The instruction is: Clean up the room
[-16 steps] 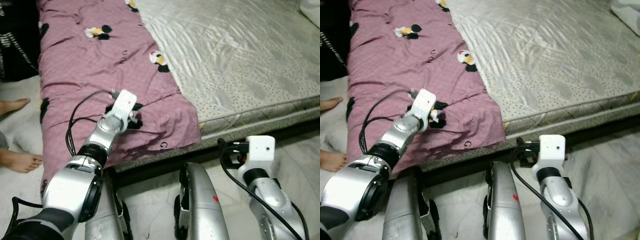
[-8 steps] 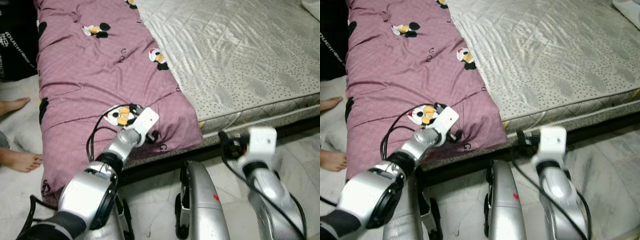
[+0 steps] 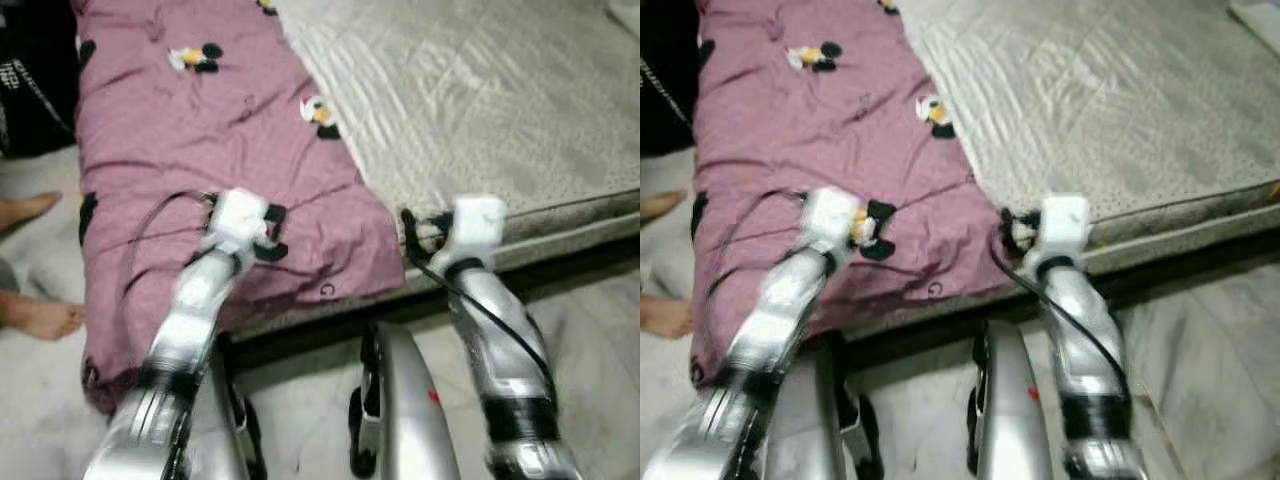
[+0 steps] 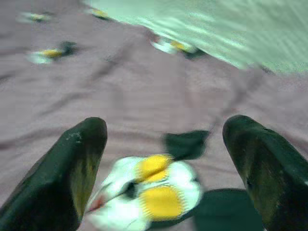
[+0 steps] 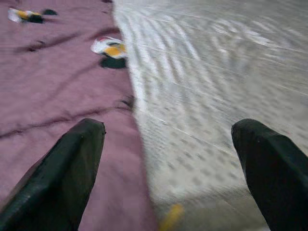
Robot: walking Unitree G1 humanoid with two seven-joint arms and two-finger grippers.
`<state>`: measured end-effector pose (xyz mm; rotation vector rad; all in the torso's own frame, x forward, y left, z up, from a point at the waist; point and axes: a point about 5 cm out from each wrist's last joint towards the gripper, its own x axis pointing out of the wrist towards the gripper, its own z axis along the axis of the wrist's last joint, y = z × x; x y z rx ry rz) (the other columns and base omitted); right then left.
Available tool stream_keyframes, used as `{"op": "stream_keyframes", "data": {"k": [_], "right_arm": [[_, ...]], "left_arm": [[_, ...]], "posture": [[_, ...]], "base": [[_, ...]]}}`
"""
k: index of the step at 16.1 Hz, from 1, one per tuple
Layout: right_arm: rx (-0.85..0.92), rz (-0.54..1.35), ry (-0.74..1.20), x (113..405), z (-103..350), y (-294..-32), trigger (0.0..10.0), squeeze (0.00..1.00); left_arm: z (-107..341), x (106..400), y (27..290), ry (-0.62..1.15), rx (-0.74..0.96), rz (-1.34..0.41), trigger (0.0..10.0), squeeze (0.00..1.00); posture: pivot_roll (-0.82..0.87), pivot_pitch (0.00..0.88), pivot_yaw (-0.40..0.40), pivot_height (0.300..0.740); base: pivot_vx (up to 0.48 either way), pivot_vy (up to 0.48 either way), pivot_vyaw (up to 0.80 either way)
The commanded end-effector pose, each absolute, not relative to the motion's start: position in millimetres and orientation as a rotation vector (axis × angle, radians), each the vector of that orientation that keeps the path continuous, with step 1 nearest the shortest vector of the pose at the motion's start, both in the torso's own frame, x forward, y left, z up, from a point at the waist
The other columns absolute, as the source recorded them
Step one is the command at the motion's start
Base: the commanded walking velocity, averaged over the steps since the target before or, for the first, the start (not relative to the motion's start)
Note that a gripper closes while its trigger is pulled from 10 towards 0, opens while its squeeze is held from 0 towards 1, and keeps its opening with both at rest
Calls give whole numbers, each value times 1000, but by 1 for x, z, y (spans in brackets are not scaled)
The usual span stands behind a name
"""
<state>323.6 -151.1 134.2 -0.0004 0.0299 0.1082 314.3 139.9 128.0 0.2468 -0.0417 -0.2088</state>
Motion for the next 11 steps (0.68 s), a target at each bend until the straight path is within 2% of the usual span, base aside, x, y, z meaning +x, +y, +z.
{"op": "stream_keyframes", "data": {"k": [1, 3, 5, 7, 9, 11], "right_arm": [[12, 135, 29, 331, 131, -144, 10000, 0], [55, 142, 56, 341, 127, -135, 10000, 0], [128, 206, 112, 356, 121, -101, 10000, 0], [142, 240, 161, 361, 115, -83, 10000, 0], [190, 275, 334, 355, 91, -59, 10000, 0], [249, 244, 441, 350, 74, -58, 10000, 0]], "left_arm": [[145, 299, 153, -89, 205, -120, 10000, 0], [138, 270, 173, -60, 181, -7, 10000, 0], [127, 234, 199, 47, 203, 110, 10000, 0], [129, 224, 203, 84, 204, 139, 10000, 0], [137, 220, 204, 89, 203, 156, 10000, 0], [139, 219, 204, 98, 203, 156, 10000, 0]], "posture": [[107, 127, -41, 548], [146, 130, -46, 548], [207, 150, -65, 548], [232, 155, -71, 548], [253, 158, -72, 548], [253, 158, -72, 548]], "base": [[0, 0, 0], [0, 0, 0], [0, 0, 0], [0, 0, 0], [0, 0, 0], [0, 0, 0]]}}
